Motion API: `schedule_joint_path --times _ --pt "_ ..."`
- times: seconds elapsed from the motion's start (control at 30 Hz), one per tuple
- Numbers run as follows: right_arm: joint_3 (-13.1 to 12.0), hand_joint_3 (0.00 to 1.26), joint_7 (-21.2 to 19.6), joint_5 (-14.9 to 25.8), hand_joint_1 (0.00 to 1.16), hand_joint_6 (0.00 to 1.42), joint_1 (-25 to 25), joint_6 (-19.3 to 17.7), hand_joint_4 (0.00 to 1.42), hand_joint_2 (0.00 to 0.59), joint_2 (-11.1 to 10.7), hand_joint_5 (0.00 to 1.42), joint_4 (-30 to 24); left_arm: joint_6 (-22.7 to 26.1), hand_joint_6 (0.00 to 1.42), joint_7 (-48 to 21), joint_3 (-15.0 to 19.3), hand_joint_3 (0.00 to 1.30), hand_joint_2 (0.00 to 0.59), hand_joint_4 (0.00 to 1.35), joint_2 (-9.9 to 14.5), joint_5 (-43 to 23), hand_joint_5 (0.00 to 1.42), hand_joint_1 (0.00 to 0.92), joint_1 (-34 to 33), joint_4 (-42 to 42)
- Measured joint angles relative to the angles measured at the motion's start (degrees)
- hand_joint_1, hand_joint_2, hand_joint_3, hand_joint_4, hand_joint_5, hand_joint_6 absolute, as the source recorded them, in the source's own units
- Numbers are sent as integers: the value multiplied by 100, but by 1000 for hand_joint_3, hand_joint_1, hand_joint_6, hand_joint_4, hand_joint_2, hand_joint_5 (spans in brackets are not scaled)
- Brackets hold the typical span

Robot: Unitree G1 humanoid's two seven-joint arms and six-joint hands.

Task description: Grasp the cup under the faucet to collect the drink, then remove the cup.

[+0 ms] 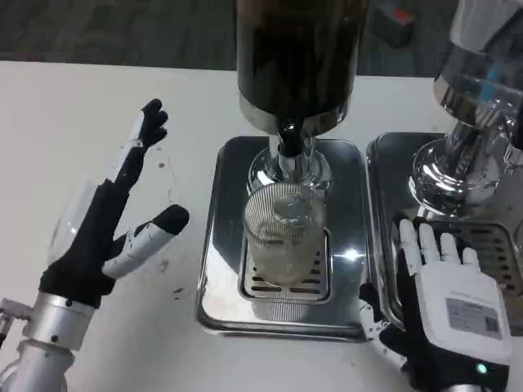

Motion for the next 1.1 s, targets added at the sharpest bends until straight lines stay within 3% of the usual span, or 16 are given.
schedule_joint_path --times 0.1,0.2,0.4,0.77,1.1 --pt "-12 0 22 4 377 0 -6 -2 0 476 -5 0 0 30 0 -963 -2 0 63 0 13 -795 0 0 41 -431" --pt "-17 0 43 33 372 0 -14 -9 0 479 -4 0 -2 376 0 -2072 -4 0 65 0 32 -1575 0 0 29 -1046" --pt "-28 0 66 53 364 0 -16 -9 0 481 17 0 -4 838 0 -3206 57 0 71 0 -17 -2094 0 0 6 -1835" --pt "-5 0 68 62 355 0 51 13 0 482 241 0 -212 1157 0 -4127 272 0 73 0 -475 -2137 0 0 -335 -2099" --pt "-15 0 63 62 351 0 88 64 0 482 317 0 -212 1121 0 -4365 273 0 76 0 -700 -1753 0 0 -831 -1756"
